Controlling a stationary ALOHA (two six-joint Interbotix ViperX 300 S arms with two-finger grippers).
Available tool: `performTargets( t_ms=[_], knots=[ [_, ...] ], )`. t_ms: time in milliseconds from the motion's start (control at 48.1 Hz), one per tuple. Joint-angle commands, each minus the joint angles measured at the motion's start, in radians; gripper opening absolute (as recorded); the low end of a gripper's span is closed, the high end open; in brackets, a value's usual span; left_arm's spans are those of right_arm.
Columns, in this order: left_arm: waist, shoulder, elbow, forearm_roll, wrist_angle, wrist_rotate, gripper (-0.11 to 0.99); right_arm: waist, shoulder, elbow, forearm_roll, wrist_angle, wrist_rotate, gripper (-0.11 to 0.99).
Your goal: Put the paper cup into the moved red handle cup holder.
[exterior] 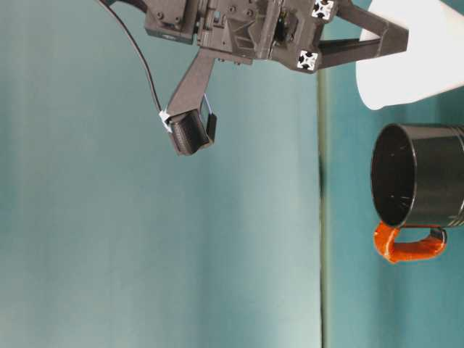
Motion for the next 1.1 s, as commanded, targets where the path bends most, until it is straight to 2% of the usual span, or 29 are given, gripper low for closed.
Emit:
performTargets(
  t_ms=[0,166,332,457,831,955,1080],
  knots=[
    [0.000,-0.002,-0.011,0.003,-0.009,0.002,0.86,0.002,-0.021,-0.020,0.006,0.015,0.012,-0.11],
    [-0.002,-0.003,-0.011,0.003,-0.008,0.000,0.86,-0.003,-0.092,-0.072,0.006,0.155,0.011,-0.11],
    [0.000,-0.003,-0.011,0.003,-0.008,0.000,0.86,-0.031,-0.212,-0.160,0.000,0.302,0.011,-0.11],
    [0.000,-0.003,-0.009,0.003,-0.008,0.000,0.86,-0.040,-0.255,-0.212,0.000,0.367,0.009,-0.11],
    [-0.002,-0.003,-0.011,0.003,-0.009,-0.002,0.86,-0.040,-0.222,-0.328,0.000,0.434,-0.006,-0.11],
    [0.000,-0.002,-0.011,0.003,-0.008,-0.006,0.86,-0.040,-0.166,-0.382,0.000,0.423,-0.011,-0.11],
    [-0.002,-0.002,-0.011,0.003,-0.009,-0.006,0.86,-0.031,-0.086,-0.439,0.000,0.419,-0.028,-0.11]
  ],
)
